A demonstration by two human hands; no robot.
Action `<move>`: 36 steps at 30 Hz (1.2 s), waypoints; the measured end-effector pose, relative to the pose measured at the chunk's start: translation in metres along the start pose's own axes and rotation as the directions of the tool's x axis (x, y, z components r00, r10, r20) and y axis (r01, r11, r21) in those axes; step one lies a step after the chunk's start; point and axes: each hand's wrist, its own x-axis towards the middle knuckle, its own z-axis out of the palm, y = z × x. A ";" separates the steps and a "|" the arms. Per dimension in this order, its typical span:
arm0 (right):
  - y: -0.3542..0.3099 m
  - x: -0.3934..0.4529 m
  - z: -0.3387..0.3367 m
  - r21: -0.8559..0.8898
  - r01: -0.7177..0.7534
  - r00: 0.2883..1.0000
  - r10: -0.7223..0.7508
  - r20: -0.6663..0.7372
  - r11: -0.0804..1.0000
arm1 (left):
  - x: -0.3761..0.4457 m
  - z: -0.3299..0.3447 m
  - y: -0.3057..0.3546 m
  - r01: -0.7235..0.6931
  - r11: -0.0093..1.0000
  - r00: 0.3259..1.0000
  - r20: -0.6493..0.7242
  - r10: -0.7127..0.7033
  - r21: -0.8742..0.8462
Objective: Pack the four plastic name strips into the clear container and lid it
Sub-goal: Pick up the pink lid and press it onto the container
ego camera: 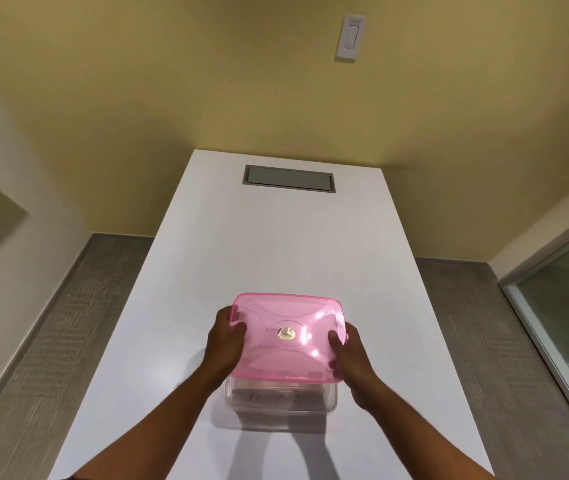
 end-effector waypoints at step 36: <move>0.080 0.005 0.034 -0.519 -0.108 0.975 -0.012 -0.223 0.848 | 0.005 0.010 -0.079 0.055 0.879 0.995 0.049 -0.088 0.473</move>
